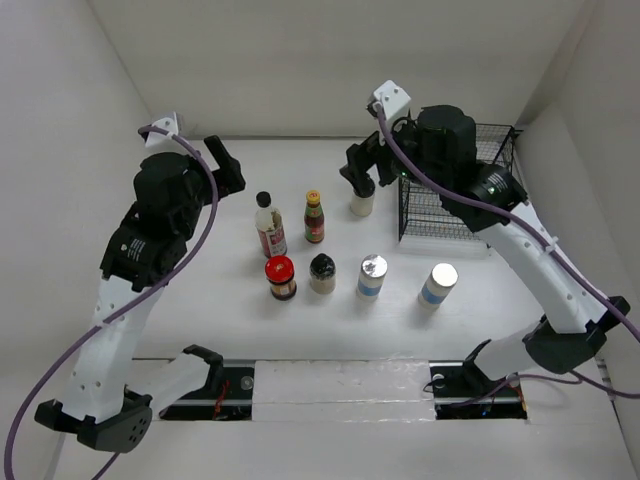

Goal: Organize the condiment bottles

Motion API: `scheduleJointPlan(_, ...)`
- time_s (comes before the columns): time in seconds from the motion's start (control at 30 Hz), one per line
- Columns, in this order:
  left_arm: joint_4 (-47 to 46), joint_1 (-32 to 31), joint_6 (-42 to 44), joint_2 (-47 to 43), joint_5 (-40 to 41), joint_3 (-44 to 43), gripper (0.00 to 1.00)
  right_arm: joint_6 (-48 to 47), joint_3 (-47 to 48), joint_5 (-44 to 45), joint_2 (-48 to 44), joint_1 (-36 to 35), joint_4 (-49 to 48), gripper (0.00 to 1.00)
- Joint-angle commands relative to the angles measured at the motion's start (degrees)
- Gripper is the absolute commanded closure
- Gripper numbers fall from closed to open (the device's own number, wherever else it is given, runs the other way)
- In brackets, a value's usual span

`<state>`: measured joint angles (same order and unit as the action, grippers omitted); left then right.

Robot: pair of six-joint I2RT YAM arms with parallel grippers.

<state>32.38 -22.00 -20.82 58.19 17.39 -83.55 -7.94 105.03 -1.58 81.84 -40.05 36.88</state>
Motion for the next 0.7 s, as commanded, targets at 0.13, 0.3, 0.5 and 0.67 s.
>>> scheduleJointPlan(0.13, 1.8, 0.3, -2.9, -4.2, 5.5, -4.6, 0.24, -0.1, 6.6, -3.8, 5.8, -3.8, -1.9, 0.53)
scheduleJointPlan(0.3, 6.5, 0.3, -13.9, -7.3, 12.0, -3.2, 0.88, -0.7, 11.9, -3.2, 11.8, -6.8, -1.4, 1.0)
scheduleJointPlan(0.5, 12.8, 0.3, -19.9, -8.2, 16.2, -1.6, 0.39, -1.2, 20.2, -2.5, 22.3, -7.5, -0.2, 0.23)
scheduleJointPlan(0.67, 14.4, 0.3, -20.5, -8.2, 15.7, 0.3, 0.2, -1.7, 25.5, -6.4, 29.5, -8.0, 0.9, 0.09)
